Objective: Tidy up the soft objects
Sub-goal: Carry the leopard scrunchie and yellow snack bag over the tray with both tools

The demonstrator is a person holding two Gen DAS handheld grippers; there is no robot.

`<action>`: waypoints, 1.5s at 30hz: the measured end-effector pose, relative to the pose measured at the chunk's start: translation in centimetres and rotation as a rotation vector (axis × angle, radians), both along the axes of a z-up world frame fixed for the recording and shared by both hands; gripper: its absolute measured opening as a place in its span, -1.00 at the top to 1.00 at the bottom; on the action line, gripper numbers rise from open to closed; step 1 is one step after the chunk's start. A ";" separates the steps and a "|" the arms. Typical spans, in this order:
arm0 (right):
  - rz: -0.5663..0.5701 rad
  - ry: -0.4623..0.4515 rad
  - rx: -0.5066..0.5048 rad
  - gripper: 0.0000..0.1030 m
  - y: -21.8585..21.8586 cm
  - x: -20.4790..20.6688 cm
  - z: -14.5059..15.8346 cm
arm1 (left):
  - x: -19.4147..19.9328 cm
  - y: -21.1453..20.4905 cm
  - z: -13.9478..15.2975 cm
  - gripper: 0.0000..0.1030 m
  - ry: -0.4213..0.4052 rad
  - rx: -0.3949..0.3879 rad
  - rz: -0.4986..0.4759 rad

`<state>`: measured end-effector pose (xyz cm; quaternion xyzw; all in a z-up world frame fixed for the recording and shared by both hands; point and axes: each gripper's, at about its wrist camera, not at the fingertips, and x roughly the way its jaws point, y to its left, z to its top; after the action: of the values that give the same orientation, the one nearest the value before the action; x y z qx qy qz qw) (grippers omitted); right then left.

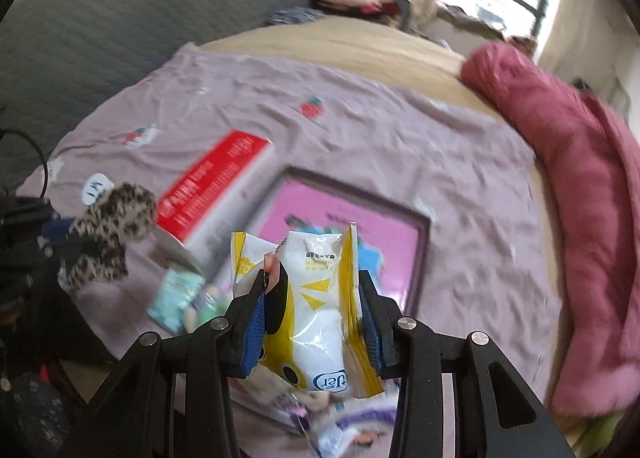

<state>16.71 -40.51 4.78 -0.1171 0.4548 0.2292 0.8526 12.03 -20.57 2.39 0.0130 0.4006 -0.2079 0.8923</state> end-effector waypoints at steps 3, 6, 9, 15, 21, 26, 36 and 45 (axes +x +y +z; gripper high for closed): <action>-0.017 0.028 0.003 0.18 -1.7 -0.7 -1.8 | 1.5 -2.4 -1.5 0.72 0.057 0.023 -0.022; 0.001 0.054 0.016 0.18 -2.5 -1.7 -3.4 | 3.2 -3.9 -3.0 0.72 0.115 0.027 -0.023; 0.019 0.074 0.019 0.17 -2.4 -2.4 -4.8 | 4.4 -4.8 -4.3 0.72 0.170 0.021 -0.018; 0.019 0.101 0.001 0.16 -2.3 -2.8 -7.8 | 5.2 -5.5 -6.4 0.70 0.205 0.039 -0.015; -0.029 0.098 0.038 0.09 -3.0 -2.5 -9.1 | 6.8 -5.1 -7.6 0.63 0.242 0.032 0.022; -0.053 0.083 0.035 -0.20 -3.2 -2.6 -9.2 | 7.5 -4.7 -8.1 0.54 0.268 0.011 0.039; -0.083 -0.031 -0.041 -0.34 -3.3 -3.5 -7.2 | 7.5 -3.9 -8.4 0.37 0.287 -0.038 0.047; -0.115 -0.102 -0.020 -0.35 -3.2 -5.1 -4.8 | 7.3 -3.2 -8.5 0.11 0.296 -0.089 0.049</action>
<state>11.59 -43.68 -0.04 -0.1106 0.4191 0.1689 0.8852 19.35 -23.73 -6.10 -0.0671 0.5184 -0.2031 0.8280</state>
